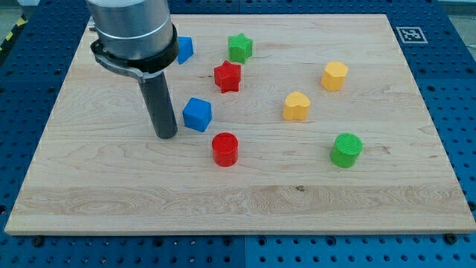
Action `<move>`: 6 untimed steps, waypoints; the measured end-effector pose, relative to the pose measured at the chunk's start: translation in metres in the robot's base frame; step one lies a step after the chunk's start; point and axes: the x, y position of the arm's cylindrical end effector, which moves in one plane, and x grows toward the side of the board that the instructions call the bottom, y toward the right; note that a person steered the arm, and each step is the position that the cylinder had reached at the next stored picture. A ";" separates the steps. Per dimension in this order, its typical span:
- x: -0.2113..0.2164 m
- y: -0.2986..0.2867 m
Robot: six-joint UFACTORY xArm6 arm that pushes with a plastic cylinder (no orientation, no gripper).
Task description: Point your arm at the blue cube
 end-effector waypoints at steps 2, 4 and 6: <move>-0.022 0.007; 0.010 0.017; -0.003 0.020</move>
